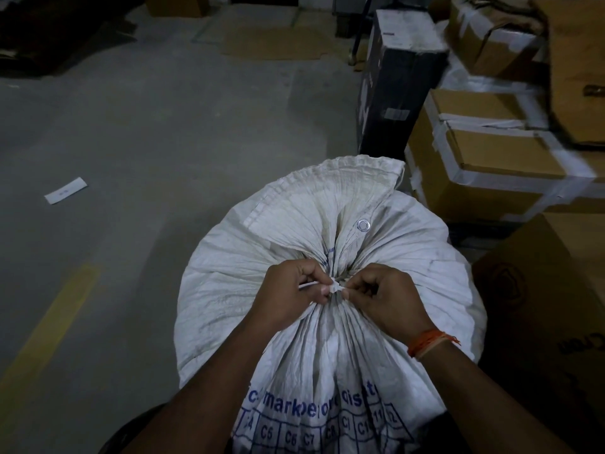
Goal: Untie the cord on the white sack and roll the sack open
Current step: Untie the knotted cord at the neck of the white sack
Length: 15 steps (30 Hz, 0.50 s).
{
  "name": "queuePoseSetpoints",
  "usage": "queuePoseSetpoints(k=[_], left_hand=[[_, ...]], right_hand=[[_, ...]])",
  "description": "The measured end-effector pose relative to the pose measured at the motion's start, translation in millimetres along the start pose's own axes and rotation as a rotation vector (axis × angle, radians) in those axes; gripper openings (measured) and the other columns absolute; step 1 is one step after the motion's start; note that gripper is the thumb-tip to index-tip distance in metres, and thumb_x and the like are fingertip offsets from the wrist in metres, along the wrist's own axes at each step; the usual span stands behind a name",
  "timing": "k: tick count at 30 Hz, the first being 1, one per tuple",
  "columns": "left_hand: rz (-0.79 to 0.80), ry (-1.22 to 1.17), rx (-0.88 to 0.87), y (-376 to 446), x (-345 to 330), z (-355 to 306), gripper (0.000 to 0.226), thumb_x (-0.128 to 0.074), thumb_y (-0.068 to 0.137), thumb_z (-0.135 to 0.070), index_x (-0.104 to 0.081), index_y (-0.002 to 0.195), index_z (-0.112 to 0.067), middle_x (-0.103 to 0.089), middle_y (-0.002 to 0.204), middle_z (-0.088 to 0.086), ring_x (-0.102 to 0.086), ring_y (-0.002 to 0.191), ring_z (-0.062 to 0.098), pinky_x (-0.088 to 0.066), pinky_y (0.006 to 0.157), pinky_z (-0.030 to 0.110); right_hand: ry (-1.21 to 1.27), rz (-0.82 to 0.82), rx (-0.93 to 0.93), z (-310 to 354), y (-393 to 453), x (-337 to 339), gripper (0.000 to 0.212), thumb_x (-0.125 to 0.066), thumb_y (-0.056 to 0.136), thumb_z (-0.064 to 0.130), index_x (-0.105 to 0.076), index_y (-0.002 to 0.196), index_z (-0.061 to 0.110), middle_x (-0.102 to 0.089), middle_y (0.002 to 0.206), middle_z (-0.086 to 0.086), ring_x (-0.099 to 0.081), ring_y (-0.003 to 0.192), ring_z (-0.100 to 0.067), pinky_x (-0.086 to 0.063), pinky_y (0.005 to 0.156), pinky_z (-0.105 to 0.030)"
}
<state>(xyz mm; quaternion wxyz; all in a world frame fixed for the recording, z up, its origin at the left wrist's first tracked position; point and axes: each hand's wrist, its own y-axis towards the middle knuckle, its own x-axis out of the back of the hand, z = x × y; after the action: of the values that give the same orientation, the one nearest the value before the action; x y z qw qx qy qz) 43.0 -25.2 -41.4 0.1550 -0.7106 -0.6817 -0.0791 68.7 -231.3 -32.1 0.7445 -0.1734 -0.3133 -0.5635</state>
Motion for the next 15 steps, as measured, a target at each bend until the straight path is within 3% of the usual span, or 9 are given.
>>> queuePoseSetpoints(k=[8,15], left_hand=[[-0.007,0.018,-0.015,0.7,-2.2,2.8,0.012,-0.079,0.088,0.003,-0.078,0.085,-0.009,-0.082,0.082,0.003,-0.081,0.073,0.019,-0.065,0.075,0.029],[0.006,0.026,-0.019,-0.8,-1.6,1.1,0.009,-0.079,0.087,0.004,-0.079,0.086,-0.006,-0.081,0.08,0.001,-0.08,0.071,0.014,-0.059,0.071,0.017]], right_hand=[[0.009,-0.05,0.01,-2.2,-2.5,-11.1,0.015,-0.088,0.074,0.017,-0.073,0.069,0.02,-0.064,0.068,0.01,-0.062,0.066,-0.01,-0.044,0.058,-0.01],[0.016,-0.063,0.015,-1.3,-3.6,-12.7,0.014,-0.087,0.074,0.015,-0.074,0.07,0.018,-0.064,0.069,0.011,-0.062,0.069,-0.01,-0.043,0.057,-0.007]])
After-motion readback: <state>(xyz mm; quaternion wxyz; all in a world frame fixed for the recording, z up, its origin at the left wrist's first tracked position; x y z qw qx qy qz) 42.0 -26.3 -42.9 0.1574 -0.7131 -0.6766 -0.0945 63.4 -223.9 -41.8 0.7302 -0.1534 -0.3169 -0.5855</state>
